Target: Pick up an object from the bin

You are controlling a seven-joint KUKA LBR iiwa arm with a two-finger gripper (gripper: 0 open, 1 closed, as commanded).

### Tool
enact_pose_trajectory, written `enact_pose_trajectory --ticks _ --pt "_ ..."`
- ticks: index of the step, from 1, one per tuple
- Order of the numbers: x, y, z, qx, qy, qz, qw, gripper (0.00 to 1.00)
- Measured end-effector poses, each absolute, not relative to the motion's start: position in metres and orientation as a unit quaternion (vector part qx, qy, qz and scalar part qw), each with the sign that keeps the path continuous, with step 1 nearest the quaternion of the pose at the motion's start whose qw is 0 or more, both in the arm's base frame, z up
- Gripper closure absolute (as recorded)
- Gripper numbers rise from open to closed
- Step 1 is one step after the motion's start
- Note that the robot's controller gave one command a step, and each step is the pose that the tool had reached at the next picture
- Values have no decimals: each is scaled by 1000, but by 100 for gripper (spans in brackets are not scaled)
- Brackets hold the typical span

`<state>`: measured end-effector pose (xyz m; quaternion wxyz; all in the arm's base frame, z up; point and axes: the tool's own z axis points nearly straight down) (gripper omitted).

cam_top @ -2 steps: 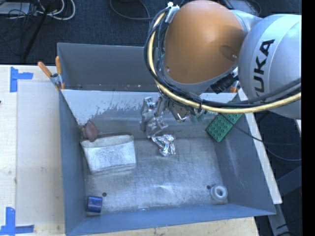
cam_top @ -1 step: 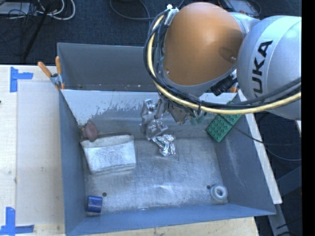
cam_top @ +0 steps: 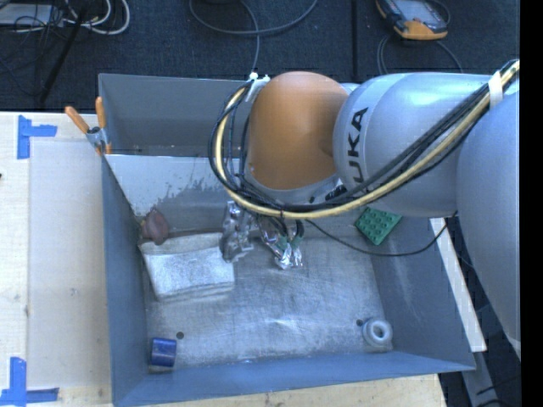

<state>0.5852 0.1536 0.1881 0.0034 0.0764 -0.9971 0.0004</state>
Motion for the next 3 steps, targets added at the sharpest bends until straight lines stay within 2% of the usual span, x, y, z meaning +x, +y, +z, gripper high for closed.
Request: enact_pose_trajectory --ticks 1,2,3 --pt "586 154 192 76 -997 0 1 0" --pt "604 84 133 57 -998 2 3 0" --pt "617 43 71 82 -997 -2 -2 0"
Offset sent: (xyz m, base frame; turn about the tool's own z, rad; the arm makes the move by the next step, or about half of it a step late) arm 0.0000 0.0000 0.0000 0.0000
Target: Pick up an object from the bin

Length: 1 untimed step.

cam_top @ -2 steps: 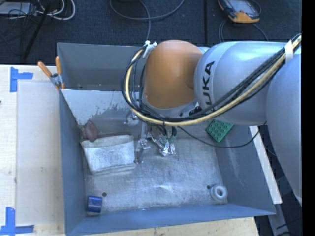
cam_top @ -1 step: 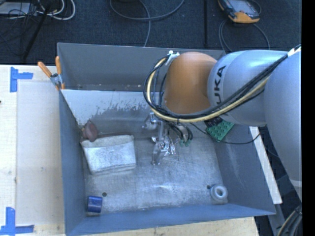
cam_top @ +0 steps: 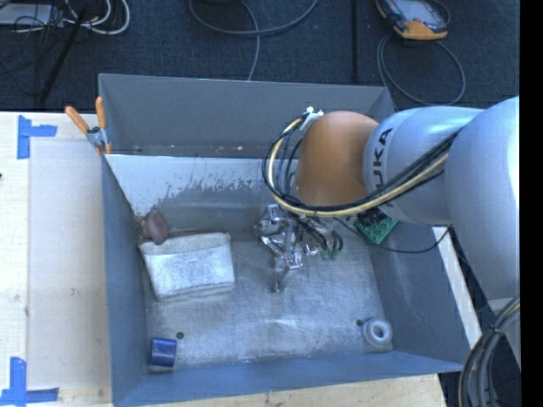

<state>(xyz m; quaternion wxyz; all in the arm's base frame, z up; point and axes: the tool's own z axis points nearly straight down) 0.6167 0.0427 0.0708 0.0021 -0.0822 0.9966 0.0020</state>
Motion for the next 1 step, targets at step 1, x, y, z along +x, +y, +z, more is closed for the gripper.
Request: enact_pose_trajectory --ticks 1 --pt "616 32 73 -6 1000 3 1 0"
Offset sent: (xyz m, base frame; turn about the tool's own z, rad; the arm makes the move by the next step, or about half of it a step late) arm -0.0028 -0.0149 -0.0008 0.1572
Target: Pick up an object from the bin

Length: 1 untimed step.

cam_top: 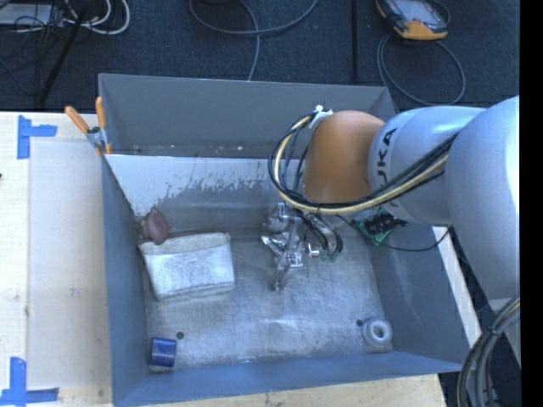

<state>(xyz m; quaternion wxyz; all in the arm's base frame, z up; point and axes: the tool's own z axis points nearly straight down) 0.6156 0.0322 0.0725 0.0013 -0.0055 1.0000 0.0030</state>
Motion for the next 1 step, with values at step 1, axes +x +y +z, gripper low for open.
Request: enact_pose_trajectory --ticks 1 --pt "617 31 75 -5 1000 1 3 100"
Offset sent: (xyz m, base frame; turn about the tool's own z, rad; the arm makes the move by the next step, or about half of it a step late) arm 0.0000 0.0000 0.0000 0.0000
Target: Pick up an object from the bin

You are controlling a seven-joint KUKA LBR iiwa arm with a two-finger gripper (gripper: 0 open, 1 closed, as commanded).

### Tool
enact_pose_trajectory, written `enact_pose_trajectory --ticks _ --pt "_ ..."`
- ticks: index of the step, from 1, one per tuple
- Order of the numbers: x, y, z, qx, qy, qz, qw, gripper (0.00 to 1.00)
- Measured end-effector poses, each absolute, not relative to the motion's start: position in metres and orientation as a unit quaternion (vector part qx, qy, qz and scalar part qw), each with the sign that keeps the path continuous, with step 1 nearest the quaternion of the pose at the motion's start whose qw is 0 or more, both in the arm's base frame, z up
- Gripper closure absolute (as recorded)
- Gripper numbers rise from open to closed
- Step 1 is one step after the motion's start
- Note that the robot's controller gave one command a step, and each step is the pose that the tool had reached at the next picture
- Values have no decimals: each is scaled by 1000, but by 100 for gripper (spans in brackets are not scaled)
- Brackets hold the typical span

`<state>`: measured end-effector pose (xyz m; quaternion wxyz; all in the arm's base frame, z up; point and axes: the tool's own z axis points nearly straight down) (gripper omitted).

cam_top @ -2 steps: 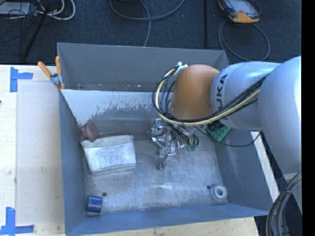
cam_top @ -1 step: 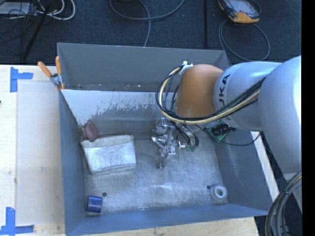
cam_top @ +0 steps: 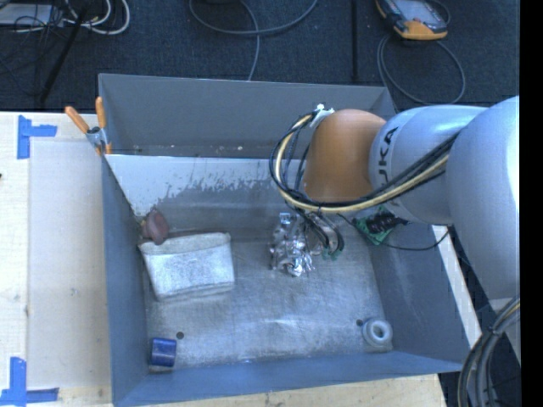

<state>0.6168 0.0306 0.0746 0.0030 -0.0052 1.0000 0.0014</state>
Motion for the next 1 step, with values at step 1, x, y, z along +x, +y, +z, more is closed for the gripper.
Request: enact_pose_trajectory --ticks 1 --pt "597 42 250 -201 980 0 4 100"
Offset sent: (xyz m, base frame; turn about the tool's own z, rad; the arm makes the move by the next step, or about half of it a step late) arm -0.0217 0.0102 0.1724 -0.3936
